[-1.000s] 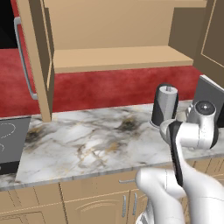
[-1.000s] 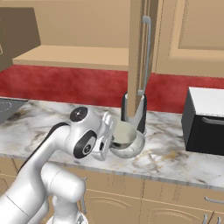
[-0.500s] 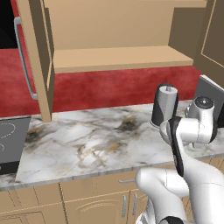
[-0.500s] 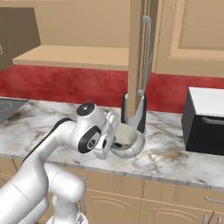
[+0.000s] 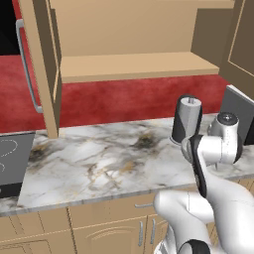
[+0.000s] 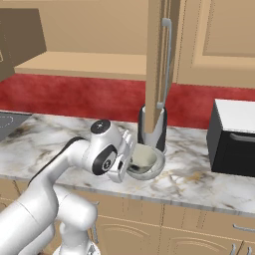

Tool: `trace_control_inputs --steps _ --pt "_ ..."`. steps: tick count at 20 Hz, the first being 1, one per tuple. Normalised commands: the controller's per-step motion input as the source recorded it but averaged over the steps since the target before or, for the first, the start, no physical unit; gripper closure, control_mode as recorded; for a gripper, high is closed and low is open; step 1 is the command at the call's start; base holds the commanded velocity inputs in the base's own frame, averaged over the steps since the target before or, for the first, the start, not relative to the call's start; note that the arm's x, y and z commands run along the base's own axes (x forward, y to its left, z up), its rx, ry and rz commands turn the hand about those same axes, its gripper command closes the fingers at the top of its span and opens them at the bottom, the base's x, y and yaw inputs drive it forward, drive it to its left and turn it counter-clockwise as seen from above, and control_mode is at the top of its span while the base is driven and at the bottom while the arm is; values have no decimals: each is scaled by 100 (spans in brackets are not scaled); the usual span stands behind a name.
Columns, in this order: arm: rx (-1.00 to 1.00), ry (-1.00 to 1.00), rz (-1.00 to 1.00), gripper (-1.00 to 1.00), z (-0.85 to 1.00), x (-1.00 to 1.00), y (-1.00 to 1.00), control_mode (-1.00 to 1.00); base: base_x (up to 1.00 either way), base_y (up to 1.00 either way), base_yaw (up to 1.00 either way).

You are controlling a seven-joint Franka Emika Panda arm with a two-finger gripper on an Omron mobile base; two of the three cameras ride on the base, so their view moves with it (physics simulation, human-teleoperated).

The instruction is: Pick up the bowls on the counter and stack them on top of one another in the open cabinet. Place the smaller bowl on top of the larger bowl.

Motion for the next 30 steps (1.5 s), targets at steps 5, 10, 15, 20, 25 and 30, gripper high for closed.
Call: trace_control_inputs --steps 5,10,15,20,25,30 --pt "0 0 -1 100 -20 11 0 -100 0 0 0" --pt "0 0 -1 100 -14 16 0 -100 0 0 0" --pt "0 1 -1 100 -2 16 0 -100 0 0 0" --pt "0 2 -1 100 0 11 0 -100 0 0 0" --pt "0 3 -1 100 -4 12 0 -100 0 0 0" --pt "0 2 -1 100 -20 15 0 -100 0 0 0"
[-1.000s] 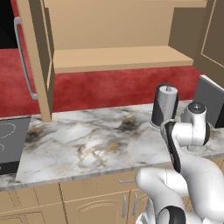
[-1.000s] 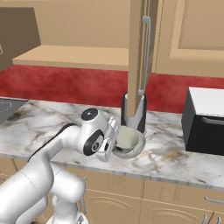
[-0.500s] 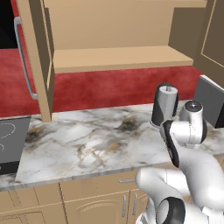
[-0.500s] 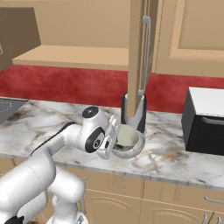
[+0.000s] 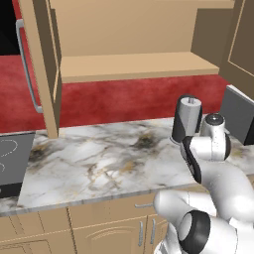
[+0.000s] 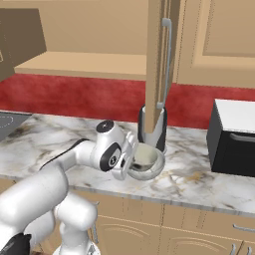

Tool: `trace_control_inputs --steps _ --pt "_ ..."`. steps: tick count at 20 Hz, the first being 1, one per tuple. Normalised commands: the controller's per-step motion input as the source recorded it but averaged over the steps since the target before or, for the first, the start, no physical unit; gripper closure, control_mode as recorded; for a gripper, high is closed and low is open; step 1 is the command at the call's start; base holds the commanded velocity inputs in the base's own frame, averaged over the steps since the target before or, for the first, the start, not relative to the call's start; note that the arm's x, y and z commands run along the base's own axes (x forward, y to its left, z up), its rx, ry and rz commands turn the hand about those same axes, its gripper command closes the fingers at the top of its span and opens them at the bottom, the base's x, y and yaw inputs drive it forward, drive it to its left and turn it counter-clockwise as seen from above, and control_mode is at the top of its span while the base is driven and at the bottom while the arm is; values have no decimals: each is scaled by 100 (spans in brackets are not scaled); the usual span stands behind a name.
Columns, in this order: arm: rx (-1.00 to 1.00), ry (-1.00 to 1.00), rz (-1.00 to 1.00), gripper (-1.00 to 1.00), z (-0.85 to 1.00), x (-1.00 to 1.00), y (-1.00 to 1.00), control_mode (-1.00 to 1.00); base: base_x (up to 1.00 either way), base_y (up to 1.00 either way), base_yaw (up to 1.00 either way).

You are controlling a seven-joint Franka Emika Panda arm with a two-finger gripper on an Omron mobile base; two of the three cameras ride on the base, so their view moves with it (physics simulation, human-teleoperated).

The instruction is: Pick up the bowls on the counter and stack them on top of one another in the open cabinet. Place the smaller bowl on top of the larger bowl.

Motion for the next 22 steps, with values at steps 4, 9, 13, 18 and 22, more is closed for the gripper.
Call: trace_control_inputs --steps 4,9,13,18,22 --pt "-1 1 -1 100 -24 17 -2 -100 0 0 0" --pt "-2 1 -1 100 -23 17 -5 -100 0 0 0" --pt "-2 2 -1 100 -21 18 -8 -100 0 0 0" --pt "-2 2 -1 100 -20 13 -7 -100 0 0 0" --pt "0 2 -1 100 -4 0 0 -100 0 0 0"
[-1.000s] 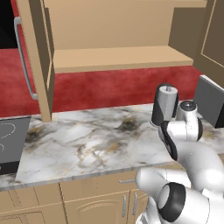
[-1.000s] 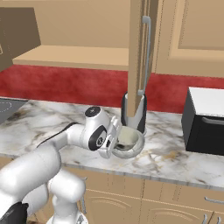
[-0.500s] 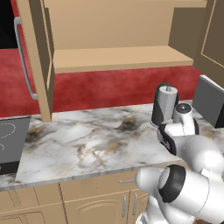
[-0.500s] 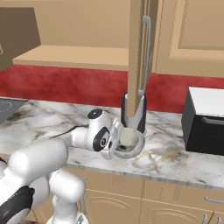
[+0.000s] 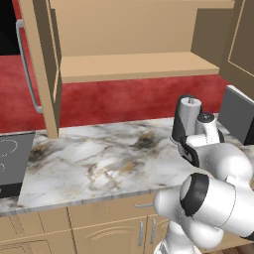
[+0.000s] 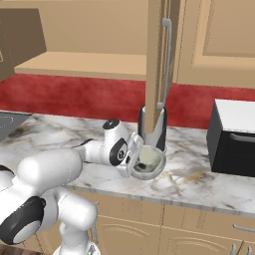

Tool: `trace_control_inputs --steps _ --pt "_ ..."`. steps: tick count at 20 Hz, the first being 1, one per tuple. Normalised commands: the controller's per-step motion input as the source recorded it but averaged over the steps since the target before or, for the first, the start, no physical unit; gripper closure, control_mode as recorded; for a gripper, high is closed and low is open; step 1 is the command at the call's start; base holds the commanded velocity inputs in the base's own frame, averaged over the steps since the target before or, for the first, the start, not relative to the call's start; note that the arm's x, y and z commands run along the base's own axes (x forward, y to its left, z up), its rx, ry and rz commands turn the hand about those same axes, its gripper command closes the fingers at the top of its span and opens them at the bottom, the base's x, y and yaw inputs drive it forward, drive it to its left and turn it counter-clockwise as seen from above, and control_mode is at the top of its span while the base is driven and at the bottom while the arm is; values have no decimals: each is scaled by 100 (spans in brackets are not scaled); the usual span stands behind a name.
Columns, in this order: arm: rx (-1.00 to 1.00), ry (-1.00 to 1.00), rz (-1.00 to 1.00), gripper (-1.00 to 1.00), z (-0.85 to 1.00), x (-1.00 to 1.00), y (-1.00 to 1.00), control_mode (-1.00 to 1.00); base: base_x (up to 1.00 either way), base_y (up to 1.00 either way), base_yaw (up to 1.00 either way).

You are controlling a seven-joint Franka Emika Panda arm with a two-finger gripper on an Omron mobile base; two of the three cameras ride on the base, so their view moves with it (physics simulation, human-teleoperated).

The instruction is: Pick up the bowls on the counter and stack them on top of one another in the open cabinet. Place the smaller bowl on top of the larger bowl.

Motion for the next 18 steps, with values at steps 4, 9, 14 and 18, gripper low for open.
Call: trace_control_inputs --steps 4,9,14,18 --pt "0 0 -1 -100 0 0 0 -100 0 0 0" --pt "0 0 -1 -100 1 -6 0 -100 0 0 0" --pt "4 1 -4 -100 16 -9 -5 -100 0 0 0" --pt "4 0 -4 -100 21 -16 -3 -100 0 0 0"
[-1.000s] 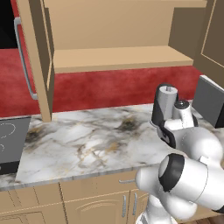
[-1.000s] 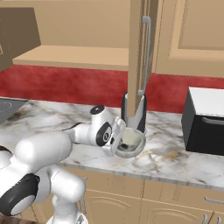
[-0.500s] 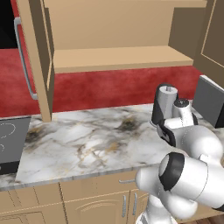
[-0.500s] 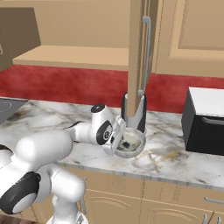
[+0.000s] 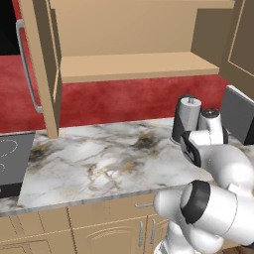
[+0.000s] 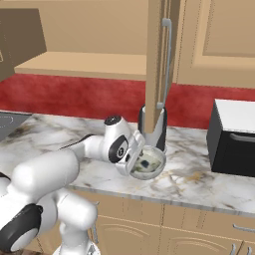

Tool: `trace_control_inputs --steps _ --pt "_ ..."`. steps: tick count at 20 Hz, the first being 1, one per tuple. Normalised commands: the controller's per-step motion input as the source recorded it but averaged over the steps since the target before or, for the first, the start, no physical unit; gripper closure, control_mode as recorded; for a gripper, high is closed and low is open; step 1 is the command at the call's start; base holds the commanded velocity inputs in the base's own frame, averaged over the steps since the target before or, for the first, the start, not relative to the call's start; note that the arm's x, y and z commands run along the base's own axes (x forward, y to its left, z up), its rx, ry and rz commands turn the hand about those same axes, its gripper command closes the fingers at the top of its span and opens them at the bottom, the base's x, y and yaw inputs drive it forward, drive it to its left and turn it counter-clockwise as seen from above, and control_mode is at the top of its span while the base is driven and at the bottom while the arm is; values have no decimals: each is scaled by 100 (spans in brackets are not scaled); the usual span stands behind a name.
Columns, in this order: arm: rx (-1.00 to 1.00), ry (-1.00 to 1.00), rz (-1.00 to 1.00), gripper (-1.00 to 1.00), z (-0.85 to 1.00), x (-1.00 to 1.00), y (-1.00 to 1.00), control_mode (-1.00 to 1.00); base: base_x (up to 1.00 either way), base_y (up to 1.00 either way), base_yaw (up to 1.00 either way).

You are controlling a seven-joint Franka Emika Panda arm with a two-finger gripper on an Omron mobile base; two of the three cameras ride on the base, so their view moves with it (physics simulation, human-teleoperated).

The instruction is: Pick up the bowls on the counter and stack them on top of one another in the open cabinet. Place the smaller bowl on top of the larger bowl.

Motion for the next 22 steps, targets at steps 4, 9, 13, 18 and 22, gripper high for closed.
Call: trace_control_inputs --steps 4,9,13,18,22 --pt "4 0 -4 -100 22 -22 0 -100 0 0 0" --pt "3 0 -5 -100 14 -32 0 -100 0 0 0" --pt "3 0 -9 -100 9 -41 0 -100 0 0 0" --pt "0 0 -11 -100 1 -39 12 -100 0 0 0" --pt "0 -2 -11 -100 1 -26 24 -100 0 0 0"
